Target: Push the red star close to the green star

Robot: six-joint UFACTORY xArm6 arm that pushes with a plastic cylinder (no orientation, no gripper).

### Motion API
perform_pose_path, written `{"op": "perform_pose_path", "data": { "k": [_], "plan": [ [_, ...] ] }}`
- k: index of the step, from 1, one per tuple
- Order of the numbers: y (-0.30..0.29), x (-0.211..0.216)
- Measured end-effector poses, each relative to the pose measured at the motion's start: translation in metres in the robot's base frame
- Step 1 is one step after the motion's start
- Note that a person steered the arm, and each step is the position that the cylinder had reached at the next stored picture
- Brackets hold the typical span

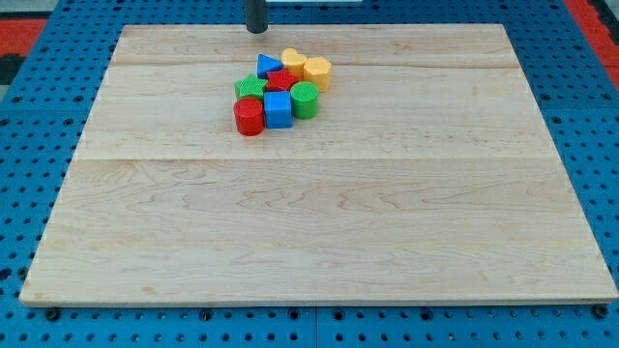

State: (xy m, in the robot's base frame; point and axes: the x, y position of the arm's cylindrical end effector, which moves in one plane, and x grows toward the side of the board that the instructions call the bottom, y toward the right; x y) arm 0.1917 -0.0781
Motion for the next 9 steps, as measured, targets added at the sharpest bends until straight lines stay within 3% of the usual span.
{"op": "perform_pose_path", "data": {
  "k": [1,2,4,8,9],
  "plan": [
    [0.001,0.009],
    [0.027,0.058],
    [0.072,0.114],
    [0.077,0.114],
    [0.051,0.119]
  ]
}}
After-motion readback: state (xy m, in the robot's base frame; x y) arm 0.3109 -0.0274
